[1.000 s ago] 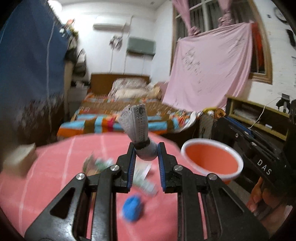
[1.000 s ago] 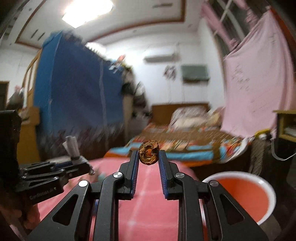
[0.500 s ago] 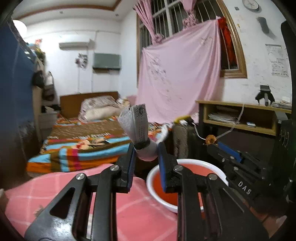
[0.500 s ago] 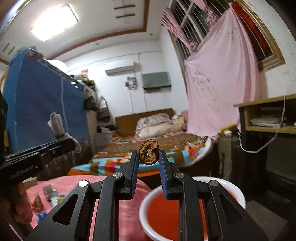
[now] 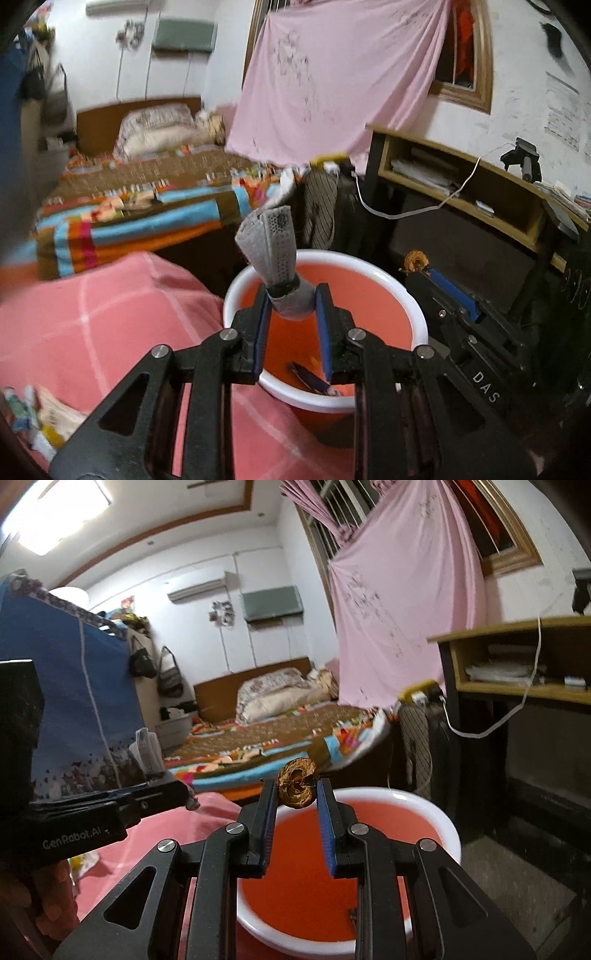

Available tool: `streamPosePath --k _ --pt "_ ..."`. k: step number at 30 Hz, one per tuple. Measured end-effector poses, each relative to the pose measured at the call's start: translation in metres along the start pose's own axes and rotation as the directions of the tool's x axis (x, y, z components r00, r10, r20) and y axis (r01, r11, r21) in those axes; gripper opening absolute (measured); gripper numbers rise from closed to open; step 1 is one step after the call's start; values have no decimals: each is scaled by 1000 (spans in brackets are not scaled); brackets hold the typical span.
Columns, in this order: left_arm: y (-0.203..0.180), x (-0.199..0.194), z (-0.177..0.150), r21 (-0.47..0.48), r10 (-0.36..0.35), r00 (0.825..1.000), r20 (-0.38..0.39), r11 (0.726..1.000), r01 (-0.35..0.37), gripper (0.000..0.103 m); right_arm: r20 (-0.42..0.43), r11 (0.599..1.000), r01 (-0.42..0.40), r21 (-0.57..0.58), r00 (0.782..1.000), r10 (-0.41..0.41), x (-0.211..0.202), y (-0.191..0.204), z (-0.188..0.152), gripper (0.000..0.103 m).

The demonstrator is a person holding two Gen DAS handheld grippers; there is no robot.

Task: Collect trash
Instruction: 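Carry sock and cookie over the bucket and open both tools, then move both tools back over the remaining trash on the blanket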

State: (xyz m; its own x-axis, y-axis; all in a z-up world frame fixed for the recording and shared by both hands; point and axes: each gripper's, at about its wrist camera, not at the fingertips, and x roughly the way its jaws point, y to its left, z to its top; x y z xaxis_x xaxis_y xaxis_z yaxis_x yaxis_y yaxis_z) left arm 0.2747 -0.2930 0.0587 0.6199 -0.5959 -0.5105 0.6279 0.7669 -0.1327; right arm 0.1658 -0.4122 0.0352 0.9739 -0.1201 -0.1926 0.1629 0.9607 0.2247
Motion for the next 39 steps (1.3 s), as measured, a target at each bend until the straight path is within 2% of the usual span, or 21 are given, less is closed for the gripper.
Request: streamPosePath --k 4,8,14,17,19,20,26,31,33,35,36,37,38,39 --pt "-1 22 -3 -40 -23 995 -96 999 19 5 -50 999 12 39 999 -11 6 -13 -5 20" --pt "0 34 -8 -64 -28 987 -159 998 18 6 -107 997 35 69 994 -27 13 -22 -11 21" --pt "4 43 -13 -106 -29 979 -201 994 8 11 -154 993 58 100 987 -42 20 -32 -16 21" --pt "5 43 -13 -118 -29 979 -204 993 5 17 -157 993 63 102 986 -46 20 -33 -17 27" --pt "6 41 -13 -121 -18 979 -201 993 -6 19 -155 992 65 106 987 -48 19 -34 -17 37" --pt "7 41 -13 -123 -14 980 -199 992 -11 21 -153 992 66 108 987 -49 19 -35 -17 38" --pt "17 20 -10 -153 34 990 -135 987 -55 33 -97 993 67 101 994 -58 9 -29 -12 43" --pt "29 -18 -12 -173 112 993 -30 978 -115 47 6 998 39 46 999 -39 -9 -7 -2 47" --pt "35 -40 -15 -191 161 986 30 970 -153 56 46 999 35 22 998 -36 -17 4 3 50" --pt "43 -64 -21 -221 206 974 91 958 -182 64 77 1000 30 3 997 -30 -24 14 7 59" --pt "47 -76 -24 -235 229 966 119 952 -197 67 99 1000 21 -6 995 -20 -29 21 10 75" --pt "50 -83 -24 -245 247 959 138 947 -208 68 119 1000 10 -11 993 -9 -33 27 12 82" --pt "54 -94 -27 -258 271 949 163 940 -224 73 143 1000 -6 -18 990 8 -38 34 14 82" --pt "58 -106 -31 -267 295 937 185 933 -241 81 160 999 -21 -29 987 25 -43 41 16 83"
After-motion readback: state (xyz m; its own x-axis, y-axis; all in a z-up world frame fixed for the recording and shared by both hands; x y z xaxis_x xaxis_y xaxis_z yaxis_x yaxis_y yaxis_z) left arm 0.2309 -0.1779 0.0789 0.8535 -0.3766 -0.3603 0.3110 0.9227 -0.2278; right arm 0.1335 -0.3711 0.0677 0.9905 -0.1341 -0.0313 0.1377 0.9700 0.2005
